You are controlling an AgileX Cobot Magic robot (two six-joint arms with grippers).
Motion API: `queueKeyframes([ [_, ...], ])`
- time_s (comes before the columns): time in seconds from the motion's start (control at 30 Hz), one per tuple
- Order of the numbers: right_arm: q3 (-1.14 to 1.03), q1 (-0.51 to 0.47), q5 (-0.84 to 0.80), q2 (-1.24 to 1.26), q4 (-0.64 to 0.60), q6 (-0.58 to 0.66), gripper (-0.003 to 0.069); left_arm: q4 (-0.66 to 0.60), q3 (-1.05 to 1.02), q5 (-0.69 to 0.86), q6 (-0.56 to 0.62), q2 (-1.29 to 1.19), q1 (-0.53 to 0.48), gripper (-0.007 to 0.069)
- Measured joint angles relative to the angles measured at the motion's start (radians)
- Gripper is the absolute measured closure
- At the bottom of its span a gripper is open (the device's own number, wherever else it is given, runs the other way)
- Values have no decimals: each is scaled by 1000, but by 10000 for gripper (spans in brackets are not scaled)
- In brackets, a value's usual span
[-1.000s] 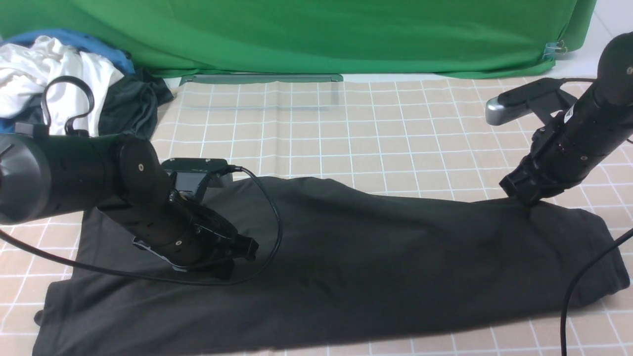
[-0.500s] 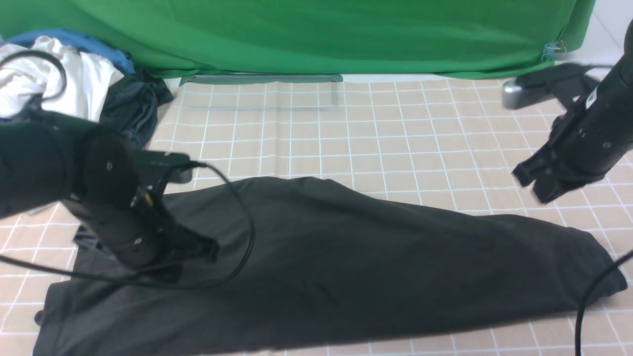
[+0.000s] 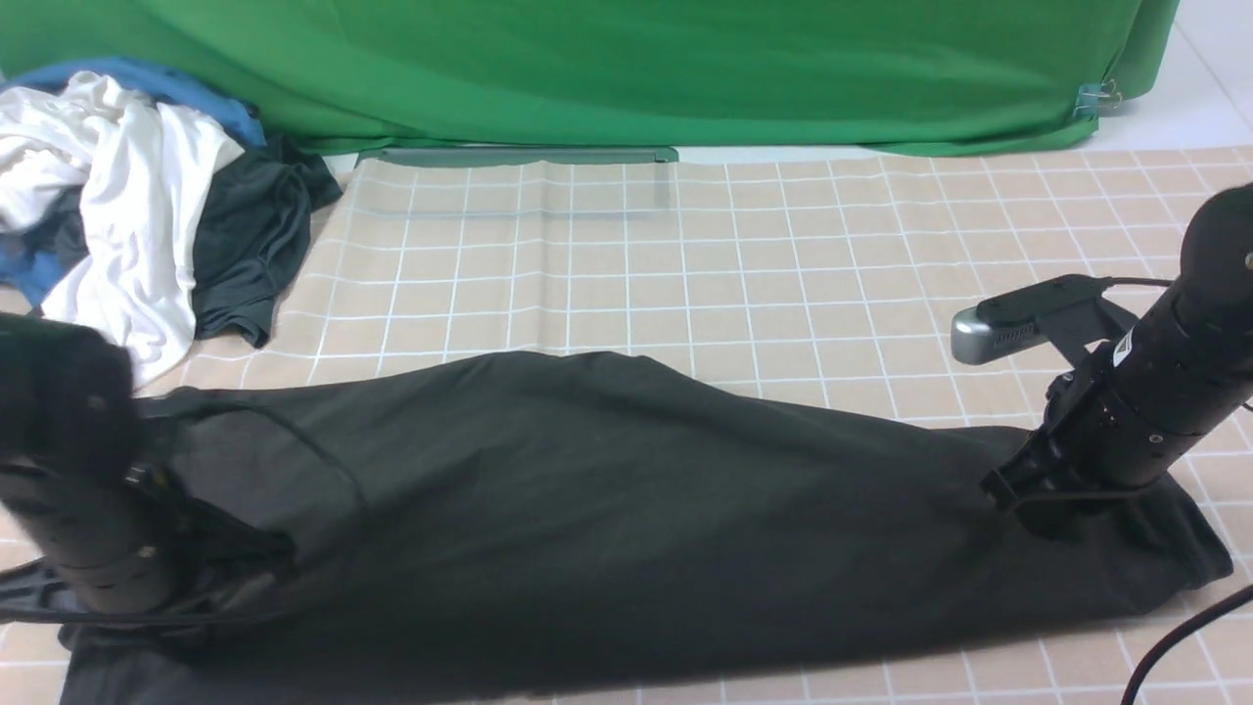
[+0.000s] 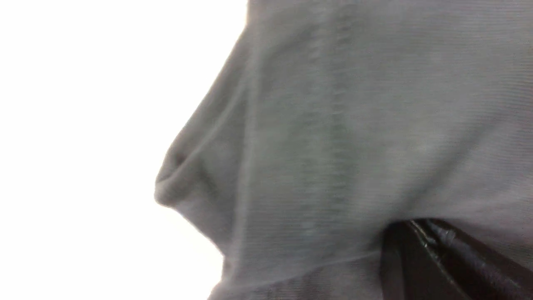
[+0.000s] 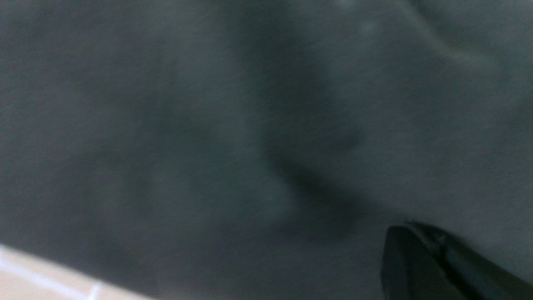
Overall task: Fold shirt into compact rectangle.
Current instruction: 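Pull the folded dark garment lengthwise by its ends to straighten it flat on the table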
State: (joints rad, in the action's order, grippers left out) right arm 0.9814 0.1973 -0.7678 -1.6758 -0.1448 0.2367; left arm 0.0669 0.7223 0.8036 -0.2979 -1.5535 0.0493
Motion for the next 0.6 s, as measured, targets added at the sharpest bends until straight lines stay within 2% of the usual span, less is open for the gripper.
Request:
queueKeyframes([
  [0.07, -1, 0, 28, -6, 69, -75, 608, -25, -1, 7, 24, 1, -75, 606],
  [0.2, -1, 0, 15, -8, 145, -166, 573, -35, -1, 15, 52, 4, -132, 606],
  [0.43, -1, -10, -19, -37, 208, -219, 509, -113, 21, 23, 174, 84, -147, 606],
  [0.6, -1, -100, -19, -51, 219, -242, 504, -210, 28, 62, 263, 228, -147, 606],
])
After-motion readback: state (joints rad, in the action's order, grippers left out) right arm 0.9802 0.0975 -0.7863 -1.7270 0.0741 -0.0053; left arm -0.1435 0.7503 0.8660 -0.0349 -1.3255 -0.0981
